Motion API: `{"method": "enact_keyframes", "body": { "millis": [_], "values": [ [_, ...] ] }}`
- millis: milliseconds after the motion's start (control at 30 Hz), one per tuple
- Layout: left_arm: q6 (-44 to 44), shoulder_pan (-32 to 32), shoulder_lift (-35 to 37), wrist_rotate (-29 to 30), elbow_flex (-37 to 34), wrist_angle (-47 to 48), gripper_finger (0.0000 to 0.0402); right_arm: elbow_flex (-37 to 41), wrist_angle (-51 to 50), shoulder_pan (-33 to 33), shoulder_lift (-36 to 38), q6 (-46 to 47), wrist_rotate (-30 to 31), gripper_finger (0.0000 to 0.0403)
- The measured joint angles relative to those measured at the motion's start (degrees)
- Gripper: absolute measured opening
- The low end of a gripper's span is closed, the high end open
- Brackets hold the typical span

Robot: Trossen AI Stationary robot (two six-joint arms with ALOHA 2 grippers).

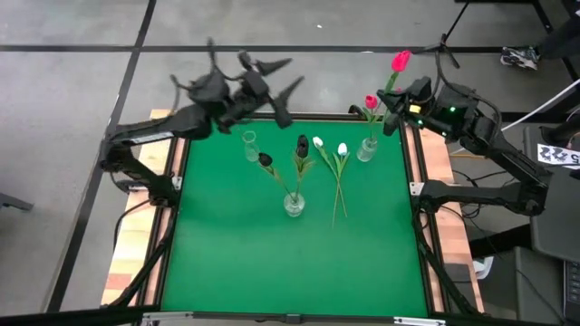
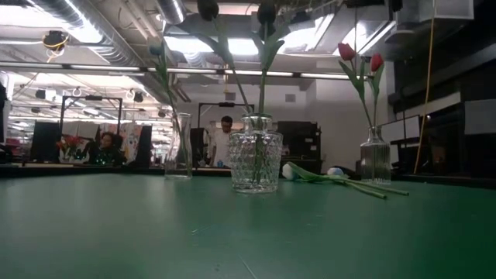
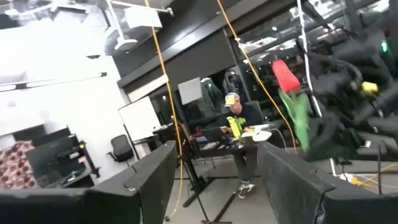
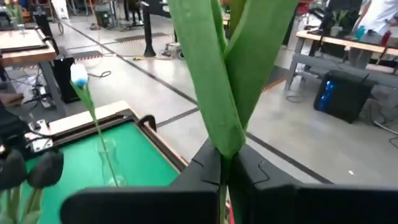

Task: Sort flowers into vase by color
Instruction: Put the pink tulip into the top right transparent vase

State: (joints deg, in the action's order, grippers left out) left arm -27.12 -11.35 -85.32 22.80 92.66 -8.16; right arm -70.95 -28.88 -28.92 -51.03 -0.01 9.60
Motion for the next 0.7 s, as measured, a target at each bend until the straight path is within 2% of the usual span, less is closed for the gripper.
{"method": "enact_keyframes", "body": {
  "millis": [167,367,500,700],
  "values": [
    [3.26,-1.26,5.80,-0.02,0.00,7.74,0.0223,6.46,1.28,0.01,2.62,2.83,0.51,0.0006],
    [6.06,-2.79,10.53,0.03,0.00,17.03,0.0223,17.76,8.44,0.01,9.07,6.15,2.95,0.0004],
    [5.96,-3.07,11.45,0.01,0.00,19.55,0.0223,22.61,10.04,0.02,12.54,7.25,8.51,0.0005],
    [3.13,-3.07,11.50,-0.02,-0.03,20.16,0.0223,25.93,9.83,0.05,12.94,7.79,12.64,0.0004]
  ]
}}
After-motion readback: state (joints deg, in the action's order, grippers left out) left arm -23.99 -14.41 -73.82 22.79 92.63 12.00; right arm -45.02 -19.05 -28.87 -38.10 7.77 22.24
